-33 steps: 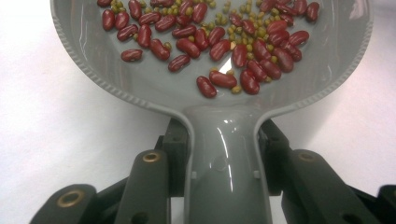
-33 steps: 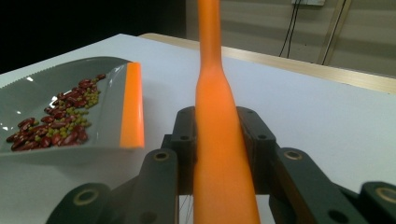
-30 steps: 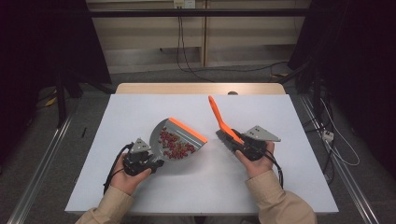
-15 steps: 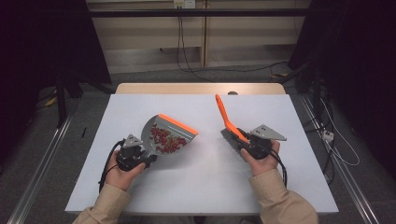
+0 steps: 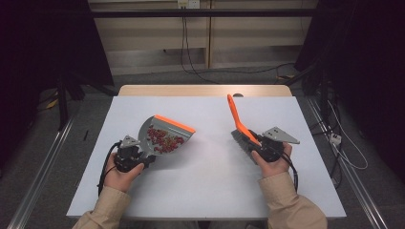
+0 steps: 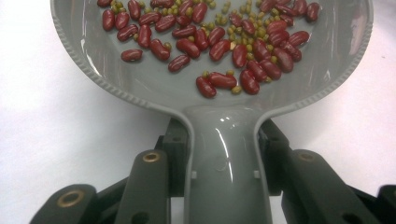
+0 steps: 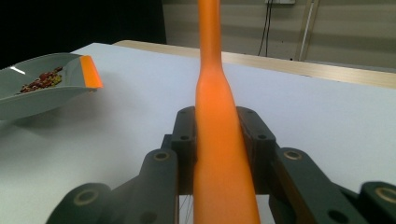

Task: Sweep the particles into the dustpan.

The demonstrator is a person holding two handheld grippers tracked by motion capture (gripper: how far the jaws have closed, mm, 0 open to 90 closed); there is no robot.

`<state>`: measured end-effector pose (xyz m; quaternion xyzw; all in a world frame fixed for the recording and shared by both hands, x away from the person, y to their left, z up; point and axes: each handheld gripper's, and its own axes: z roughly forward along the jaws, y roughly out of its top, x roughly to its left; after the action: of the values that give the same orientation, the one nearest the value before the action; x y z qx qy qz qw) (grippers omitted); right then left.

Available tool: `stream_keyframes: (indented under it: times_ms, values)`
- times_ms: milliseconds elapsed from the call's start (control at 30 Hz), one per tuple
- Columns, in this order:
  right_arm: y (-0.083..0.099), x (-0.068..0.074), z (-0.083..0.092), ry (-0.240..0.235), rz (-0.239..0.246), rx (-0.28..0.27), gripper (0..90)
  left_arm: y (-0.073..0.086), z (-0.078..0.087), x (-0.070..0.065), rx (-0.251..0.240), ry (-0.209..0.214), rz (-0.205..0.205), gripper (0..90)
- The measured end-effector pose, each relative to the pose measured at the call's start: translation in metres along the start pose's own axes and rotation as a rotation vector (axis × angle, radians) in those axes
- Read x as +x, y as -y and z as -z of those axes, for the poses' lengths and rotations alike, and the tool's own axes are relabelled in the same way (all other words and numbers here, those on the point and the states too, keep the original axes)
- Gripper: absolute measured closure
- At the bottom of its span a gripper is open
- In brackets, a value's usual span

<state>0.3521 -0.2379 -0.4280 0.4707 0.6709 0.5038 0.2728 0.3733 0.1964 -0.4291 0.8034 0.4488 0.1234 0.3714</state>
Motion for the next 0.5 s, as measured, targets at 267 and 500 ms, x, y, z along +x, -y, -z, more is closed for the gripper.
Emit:
stream_keyframes:
  times_ms: [267, 500]
  values:
    - [0.000, -0.005, 0.002, 0.006, -0.006, -0.002, 71.3, 0.001, 0.000, 0.008, 0.016, -0.027, 0.024, 64.2]
    - [0.001, -0.008, 0.004, 0.014, -0.002, -0.002, 71.3, 0.002, 0.000, 0.012, 0.014, -0.051, 0.046, 64.2]
